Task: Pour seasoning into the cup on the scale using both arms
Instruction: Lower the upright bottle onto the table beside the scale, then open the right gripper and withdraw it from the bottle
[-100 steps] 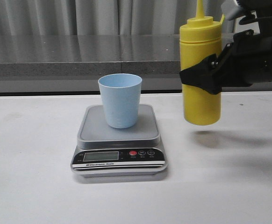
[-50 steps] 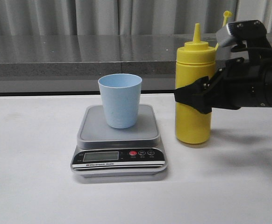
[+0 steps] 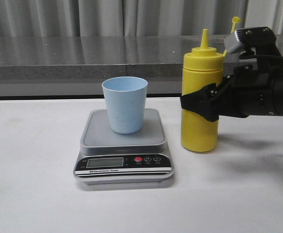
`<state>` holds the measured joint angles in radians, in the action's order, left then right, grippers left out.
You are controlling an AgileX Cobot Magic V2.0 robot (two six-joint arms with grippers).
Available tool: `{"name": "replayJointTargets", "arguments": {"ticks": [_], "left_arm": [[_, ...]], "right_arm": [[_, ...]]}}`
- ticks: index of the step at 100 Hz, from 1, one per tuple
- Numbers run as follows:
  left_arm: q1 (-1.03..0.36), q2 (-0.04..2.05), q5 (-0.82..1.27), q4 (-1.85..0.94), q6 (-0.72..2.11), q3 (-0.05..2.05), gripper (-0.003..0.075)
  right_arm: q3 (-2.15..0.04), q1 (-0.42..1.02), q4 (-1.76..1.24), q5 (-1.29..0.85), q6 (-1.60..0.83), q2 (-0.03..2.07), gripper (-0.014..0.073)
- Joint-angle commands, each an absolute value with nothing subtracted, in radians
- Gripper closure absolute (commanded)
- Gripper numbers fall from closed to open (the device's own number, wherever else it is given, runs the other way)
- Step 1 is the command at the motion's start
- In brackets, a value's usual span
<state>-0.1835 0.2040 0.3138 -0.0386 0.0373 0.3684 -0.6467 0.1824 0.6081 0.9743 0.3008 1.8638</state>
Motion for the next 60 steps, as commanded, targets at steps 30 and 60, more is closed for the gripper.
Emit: {"name": "replayJointTargets", "arguments": {"ticks": [30, 60], "left_arm": [[-0.18, 0.215, 0.234, -0.042, 0.03, 0.397, 0.0738], [-0.18, 0.215, 0.234, -0.042, 0.03, 0.397, 0.0738]], "right_arm": [[-0.665, 0.179, 0.594, 1.045, 0.29, 1.827, 0.0006], [-0.665, 0.179, 0.593, 1.045, 0.29, 1.827, -0.0053]]}}
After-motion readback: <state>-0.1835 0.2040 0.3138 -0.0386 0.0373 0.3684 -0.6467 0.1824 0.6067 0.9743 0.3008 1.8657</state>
